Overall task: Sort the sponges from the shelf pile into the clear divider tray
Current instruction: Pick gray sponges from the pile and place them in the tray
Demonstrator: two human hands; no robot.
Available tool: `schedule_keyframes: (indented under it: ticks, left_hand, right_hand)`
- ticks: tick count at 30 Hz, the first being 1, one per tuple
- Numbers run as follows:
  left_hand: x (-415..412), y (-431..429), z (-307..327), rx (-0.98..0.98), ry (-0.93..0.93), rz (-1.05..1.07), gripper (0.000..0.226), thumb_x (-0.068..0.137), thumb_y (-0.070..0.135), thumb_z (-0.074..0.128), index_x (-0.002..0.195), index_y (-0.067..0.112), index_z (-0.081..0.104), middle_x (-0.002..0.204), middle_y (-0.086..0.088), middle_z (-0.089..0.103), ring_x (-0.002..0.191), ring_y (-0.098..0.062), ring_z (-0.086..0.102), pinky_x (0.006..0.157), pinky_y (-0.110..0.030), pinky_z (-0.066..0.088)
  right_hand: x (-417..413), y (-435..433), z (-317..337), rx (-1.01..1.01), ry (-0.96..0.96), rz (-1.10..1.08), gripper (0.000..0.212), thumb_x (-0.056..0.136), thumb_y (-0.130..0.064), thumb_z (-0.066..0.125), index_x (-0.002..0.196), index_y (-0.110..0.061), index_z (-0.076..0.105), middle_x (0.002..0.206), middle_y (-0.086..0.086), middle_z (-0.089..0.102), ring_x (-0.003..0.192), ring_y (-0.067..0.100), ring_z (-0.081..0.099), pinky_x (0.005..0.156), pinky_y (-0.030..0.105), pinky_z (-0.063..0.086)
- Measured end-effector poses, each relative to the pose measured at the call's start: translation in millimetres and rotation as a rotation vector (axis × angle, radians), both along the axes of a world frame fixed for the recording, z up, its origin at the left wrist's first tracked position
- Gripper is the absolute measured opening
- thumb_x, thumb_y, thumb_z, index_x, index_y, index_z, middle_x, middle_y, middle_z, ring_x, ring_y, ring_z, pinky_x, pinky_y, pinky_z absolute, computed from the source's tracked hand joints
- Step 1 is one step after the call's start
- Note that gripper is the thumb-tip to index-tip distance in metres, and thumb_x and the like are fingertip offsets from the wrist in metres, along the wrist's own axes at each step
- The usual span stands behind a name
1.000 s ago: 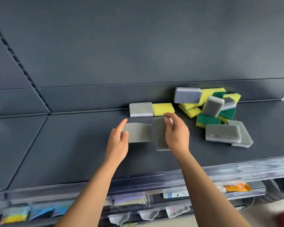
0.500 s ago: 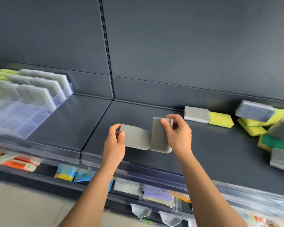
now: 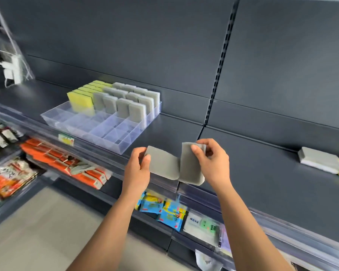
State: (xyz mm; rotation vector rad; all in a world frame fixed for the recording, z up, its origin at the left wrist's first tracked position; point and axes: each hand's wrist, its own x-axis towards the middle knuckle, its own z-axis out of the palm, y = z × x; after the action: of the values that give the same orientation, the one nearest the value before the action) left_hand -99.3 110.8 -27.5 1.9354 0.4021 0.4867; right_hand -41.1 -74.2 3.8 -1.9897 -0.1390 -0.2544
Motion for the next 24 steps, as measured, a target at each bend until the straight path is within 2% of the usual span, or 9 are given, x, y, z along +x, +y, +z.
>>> schedule_keyframes:
  ticks: [4,9,14,17,21,23,24]
  left_hand:
    - [-9.7,54.5,6.3,0.005,-0.018,0.044,0.022,0.096,0.023,0.047,0.117,0.026,0.050,0.104,0.001,0.057,0.095,-0.021,0.056,0.081,-0.043,0.052]
    - [-15.0,109.3,11.9,-0.010,-0.047,0.082,0.024,0.094,0.025,0.051,0.116,0.032,0.053,0.112,0.000,0.059,0.101,-0.024,0.058,0.083,-0.051,0.051]
    - [-8.7,156.9,19.0,-0.037,-0.111,0.120,0.024,0.092,0.024,0.055,0.113,0.035,0.057,0.113,-0.001,0.059,0.104,-0.021,0.057,0.081,-0.046,0.054]
    - [0.2,184.2,24.1,-0.049,-0.144,0.151,0.025,0.091,0.025,0.056,0.113,0.039,0.059,0.114,0.002,0.059,0.104,-0.017,0.057,0.084,-0.047,0.053]
    - [22.0,224.6,31.5,0.019,-0.166,0.163,0.028,0.091,0.026,0.056,0.116,0.037,0.060,0.116,0.005,0.058,0.105,-0.016,0.056,0.085,-0.046,0.053]
    - [35.2,243.3,37.2,0.059,-0.165,0.163,0.028,0.092,0.025,0.055,0.118,0.033,0.060,0.114,0.006,0.056,0.105,-0.016,0.056,0.086,-0.042,0.053]
    - [42.3,252.3,40.3,0.084,-0.161,0.162,0.028,0.092,0.024,0.055,0.119,0.030,0.060,0.112,0.006,0.055,0.105,-0.015,0.055,0.087,-0.036,0.053]
  right_hand:
    - [-6.0,53.7,2.8,0.019,-0.011,0.067,0.012,0.085,-0.035,0.065,0.094,-0.027,0.062,0.080,-0.012,0.061,0.073,0.007,0.054,0.062,0.017,0.042]
    - [-6.2,108.8,8.8,0.018,-0.009,0.139,0.012,0.084,-0.033,0.067,0.093,-0.028,0.061,0.083,-0.010,0.062,0.074,0.009,0.055,0.060,0.012,0.040]
    - [6.6,157.0,16.6,0.029,-0.029,0.196,0.014,0.082,-0.031,0.070,0.092,-0.025,0.062,0.080,-0.008,0.063,0.074,0.012,0.055,0.063,0.016,0.043]
    - [19.7,184.4,20.3,0.024,-0.046,0.219,0.015,0.081,-0.031,0.070,0.092,-0.026,0.062,0.078,-0.006,0.062,0.072,0.014,0.054,0.063,0.018,0.043]
    - [43.7,222.4,24.7,0.043,-0.082,0.226,0.015,0.081,-0.030,0.071,0.094,-0.027,0.062,0.078,-0.004,0.061,0.073,0.016,0.053,0.063,0.017,0.041]
    - [57.5,241.2,27.4,0.056,-0.097,0.222,0.016,0.081,-0.030,0.070,0.094,-0.028,0.062,0.079,-0.005,0.061,0.074,0.016,0.054,0.062,0.013,0.040]
    - [64.6,250.5,28.7,0.065,-0.101,0.216,0.016,0.082,-0.030,0.070,0.095,-0.027,0.062,0.080,-0.005,0.061,0.075,0.015,0.054,0.062,0.013,0.040]
